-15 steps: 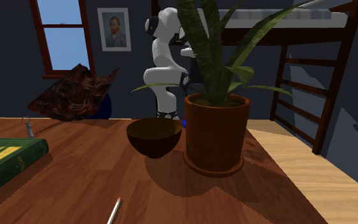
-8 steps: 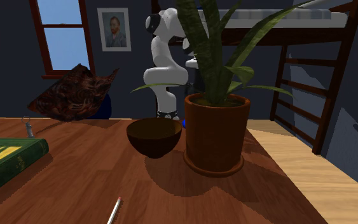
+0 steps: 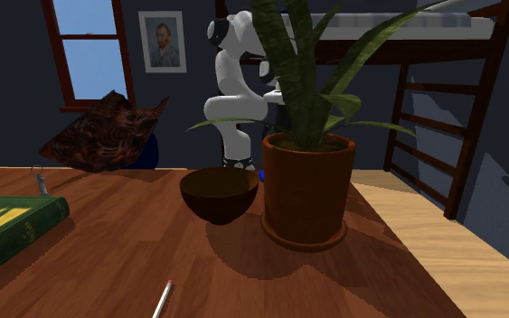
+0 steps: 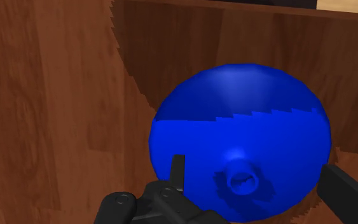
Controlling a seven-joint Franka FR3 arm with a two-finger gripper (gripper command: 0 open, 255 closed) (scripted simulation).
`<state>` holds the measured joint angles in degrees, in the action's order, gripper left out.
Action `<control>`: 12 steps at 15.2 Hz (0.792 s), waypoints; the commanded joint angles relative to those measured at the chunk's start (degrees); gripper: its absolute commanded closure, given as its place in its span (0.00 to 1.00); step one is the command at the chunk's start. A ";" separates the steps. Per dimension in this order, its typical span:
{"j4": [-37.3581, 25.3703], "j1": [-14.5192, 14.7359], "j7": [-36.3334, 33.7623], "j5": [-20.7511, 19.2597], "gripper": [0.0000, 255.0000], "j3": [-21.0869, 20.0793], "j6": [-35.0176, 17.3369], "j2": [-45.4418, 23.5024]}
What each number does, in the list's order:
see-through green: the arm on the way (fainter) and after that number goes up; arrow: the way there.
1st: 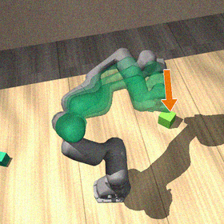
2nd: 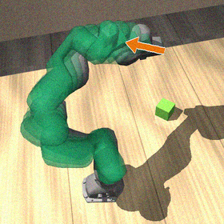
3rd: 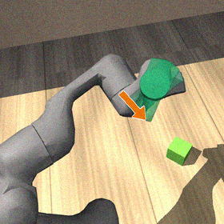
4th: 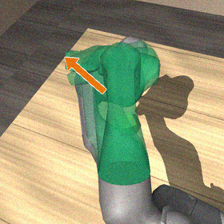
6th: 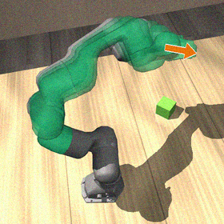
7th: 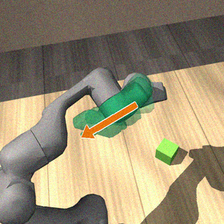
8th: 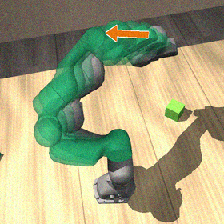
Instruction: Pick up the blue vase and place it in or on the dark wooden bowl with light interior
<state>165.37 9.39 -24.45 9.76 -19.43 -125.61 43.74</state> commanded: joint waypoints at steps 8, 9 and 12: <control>0.01 0.00 0.00 0.00 1.00 0.00 -0.01 0.00; 0.00 0.00 0.00 0.00 1.00 0.00 0.00 0.00; 0.01 0.00 0.00 0.00 1.00 0.00 -0.03 -0.02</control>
<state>165.34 9.40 -24.46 9.76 -19.43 -125.62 43.75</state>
